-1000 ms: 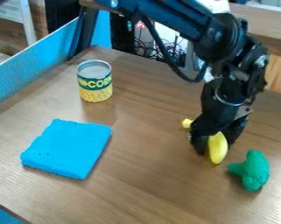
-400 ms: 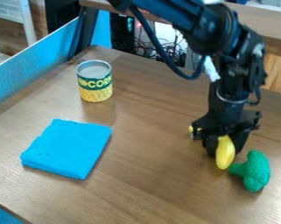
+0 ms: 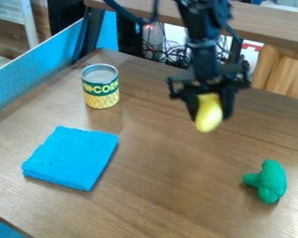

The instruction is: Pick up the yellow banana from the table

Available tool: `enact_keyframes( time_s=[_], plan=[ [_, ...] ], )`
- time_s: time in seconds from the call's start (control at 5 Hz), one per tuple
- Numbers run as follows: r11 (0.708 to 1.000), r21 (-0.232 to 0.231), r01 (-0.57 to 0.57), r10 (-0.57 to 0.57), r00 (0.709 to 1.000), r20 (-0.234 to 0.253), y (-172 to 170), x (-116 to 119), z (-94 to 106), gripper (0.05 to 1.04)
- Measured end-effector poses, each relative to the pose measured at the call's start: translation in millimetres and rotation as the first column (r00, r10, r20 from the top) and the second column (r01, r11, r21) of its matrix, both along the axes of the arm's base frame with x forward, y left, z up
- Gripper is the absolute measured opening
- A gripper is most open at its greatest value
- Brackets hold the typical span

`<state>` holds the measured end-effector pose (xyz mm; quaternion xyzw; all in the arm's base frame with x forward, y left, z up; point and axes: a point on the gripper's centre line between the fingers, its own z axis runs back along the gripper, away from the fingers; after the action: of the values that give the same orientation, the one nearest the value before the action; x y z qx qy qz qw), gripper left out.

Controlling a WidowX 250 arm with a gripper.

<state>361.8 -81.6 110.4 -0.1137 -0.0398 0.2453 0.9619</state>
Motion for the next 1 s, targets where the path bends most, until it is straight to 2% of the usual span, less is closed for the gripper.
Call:
enact_keyframes(
  time_s=[0.2, 0.4, 0.6, 0.8, 1.0],
  plan=[
    [0.999, 0.001, 0.054, -0.054, 0.998, 0.013, 31, -2, -1.6, 0.61],
    [0.991, 0.04, 0.127, -0.128, 0.991, 0.039, 55, 3, -6.8, 0.61],
    [0.981, 0.092, 0.169, -0.171, 0.985, 0.008, 80, 11, -18.1, 0.61],
    [0.964, 0.197, 0.178, -0.184, 0.983, 0.011, 101, 22, -34.3, 0.61],
    [0.937, 0.285, 0.202, -0.233, 0.969, 0.081, 111, 32, -47.5, 0.61]
  ],
)
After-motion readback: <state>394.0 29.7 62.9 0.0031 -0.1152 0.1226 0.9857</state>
